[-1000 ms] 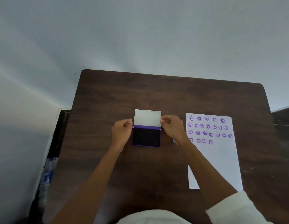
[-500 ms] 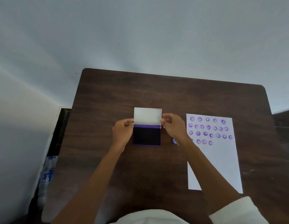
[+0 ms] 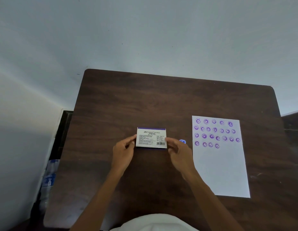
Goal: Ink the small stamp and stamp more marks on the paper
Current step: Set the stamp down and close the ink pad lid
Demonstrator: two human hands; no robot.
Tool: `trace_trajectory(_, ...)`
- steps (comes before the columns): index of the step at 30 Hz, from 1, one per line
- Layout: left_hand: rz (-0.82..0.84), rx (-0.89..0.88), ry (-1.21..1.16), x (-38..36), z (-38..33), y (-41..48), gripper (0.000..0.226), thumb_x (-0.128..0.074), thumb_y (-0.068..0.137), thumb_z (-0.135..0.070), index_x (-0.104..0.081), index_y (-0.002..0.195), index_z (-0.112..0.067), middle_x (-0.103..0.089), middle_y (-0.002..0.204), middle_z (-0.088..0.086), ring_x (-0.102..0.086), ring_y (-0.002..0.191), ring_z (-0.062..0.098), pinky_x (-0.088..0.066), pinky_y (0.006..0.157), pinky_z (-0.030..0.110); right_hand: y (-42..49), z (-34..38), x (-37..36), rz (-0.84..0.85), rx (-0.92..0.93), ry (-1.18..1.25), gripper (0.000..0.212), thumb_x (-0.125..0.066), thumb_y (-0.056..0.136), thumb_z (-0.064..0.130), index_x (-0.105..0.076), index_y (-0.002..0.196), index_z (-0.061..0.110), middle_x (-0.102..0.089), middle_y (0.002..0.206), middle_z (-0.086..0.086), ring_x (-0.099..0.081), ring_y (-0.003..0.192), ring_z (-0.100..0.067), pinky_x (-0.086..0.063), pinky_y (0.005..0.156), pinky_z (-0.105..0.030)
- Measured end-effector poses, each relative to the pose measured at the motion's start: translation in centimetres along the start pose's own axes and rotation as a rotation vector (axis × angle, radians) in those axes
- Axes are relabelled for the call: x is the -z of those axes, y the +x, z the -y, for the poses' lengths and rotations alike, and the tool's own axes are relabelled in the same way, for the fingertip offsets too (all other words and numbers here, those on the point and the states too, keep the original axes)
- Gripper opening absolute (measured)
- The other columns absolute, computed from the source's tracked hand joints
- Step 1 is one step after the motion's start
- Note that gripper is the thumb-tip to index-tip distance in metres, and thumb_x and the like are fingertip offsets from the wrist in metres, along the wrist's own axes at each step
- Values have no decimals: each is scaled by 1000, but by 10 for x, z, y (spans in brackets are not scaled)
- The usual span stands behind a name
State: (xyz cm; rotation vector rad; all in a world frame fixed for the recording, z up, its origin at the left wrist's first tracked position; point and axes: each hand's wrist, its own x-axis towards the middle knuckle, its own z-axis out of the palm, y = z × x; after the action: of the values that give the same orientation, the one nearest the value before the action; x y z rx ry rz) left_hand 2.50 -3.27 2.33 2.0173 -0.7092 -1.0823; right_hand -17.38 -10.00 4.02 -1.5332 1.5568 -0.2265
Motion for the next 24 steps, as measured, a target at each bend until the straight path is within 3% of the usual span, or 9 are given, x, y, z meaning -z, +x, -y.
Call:
trace_trajectory(3, -28, -66, 86, -4, 4, -3, 35, -54, 98, -7, -65, 129, -18, -66, 129, -6, -55, 113, -3, -38, 86, -1, -3, -7, -9, -37, -14, -43, 40, -54, 93, 3, -57, 128, 21, -58, 135, -3, -55, 123, -19, -47, 97, -29)
trace_trajectory(6, -43, -122, 116, -6, 7, -4, 34, -55, 97, -3, -65, 128, -12, -66, 128, -2, -57, 111, 0, -39, 80, -6, -4, -9, -13, -51, -18, -35, 40, -53, 93, 2, -57, 128, 20, -58, 135, -4, -55, 124, -20, -46, 99, -30)
trace_trajectory(15, -136, -128, 125, -14, 6, -3, 30, -65, 91, -5, -69, 121, -8, -71, 115, 3, -66, 94, 4, -44, 77, -3, -1, 1, -18, -156, 9, 68, 36, -63, 90, 16, -59, 126, 12, -66, 124, -7, -64, 109, -14, -52, 90, -26)
trace_trajectory(20, -149, -116, 118, -16, 7, -5, 31, -68, 90, -4, -70, 120, -10, -72, 113, 2, -67, 94, 5, -52, 87, 17, -5, 0, -25, -187, 13, 82, 39, -65, 89, 10, -58, 127, 12, -66, 123, -7, -64, 107, -13, -54, 92, -28)
trace_trajectory(24, -146, -134, 120, -14, 12, -7, 30, -69, 89, -5, -71, 118, -11, -72, 113, 2, -67, 94, 3, -51, 86, 12, -9, -6, -25, -180, 20, 77, 39, -66, 88, 10, -59, 126, 13, -67, 123, -5, -65, 107, -12, -53, 91, -26)
